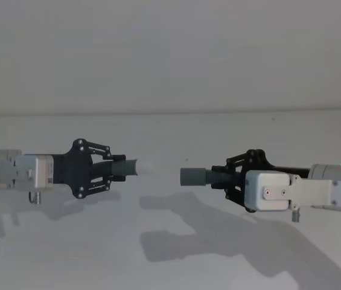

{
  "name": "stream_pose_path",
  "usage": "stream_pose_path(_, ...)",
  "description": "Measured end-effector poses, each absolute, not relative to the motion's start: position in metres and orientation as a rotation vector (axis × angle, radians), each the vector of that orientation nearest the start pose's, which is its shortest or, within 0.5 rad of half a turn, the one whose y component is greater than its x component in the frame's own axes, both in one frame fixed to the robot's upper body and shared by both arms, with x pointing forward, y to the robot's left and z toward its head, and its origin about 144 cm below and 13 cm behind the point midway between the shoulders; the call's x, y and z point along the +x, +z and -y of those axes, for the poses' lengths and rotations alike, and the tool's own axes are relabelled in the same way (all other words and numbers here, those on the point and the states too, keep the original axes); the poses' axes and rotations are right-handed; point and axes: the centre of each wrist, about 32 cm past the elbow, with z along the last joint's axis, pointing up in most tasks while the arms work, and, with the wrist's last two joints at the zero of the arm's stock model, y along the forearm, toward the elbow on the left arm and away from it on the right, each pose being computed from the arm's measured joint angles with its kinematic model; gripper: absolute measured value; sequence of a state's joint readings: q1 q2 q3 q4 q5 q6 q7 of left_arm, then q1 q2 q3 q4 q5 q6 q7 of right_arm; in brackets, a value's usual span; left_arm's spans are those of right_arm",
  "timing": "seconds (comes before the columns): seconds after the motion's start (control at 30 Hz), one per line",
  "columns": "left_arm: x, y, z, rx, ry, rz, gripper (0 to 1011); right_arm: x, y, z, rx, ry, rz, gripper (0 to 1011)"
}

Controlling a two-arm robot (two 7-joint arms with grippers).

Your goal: Use both hands to pick up one end of the pipe from the table, align the ends, and insert them.

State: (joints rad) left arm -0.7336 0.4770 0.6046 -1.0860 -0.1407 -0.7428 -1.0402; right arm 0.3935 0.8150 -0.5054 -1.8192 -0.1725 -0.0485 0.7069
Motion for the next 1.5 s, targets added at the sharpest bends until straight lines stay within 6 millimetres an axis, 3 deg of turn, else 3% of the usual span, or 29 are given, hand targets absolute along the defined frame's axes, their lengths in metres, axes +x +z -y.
stream_pose_path(1.5, 0.619, 1.255, -0.284, 0.243, 0.061, 0.882, 336, 0.487, 1.32, 0.239, -0.735, -0.395, 0.852, 233)
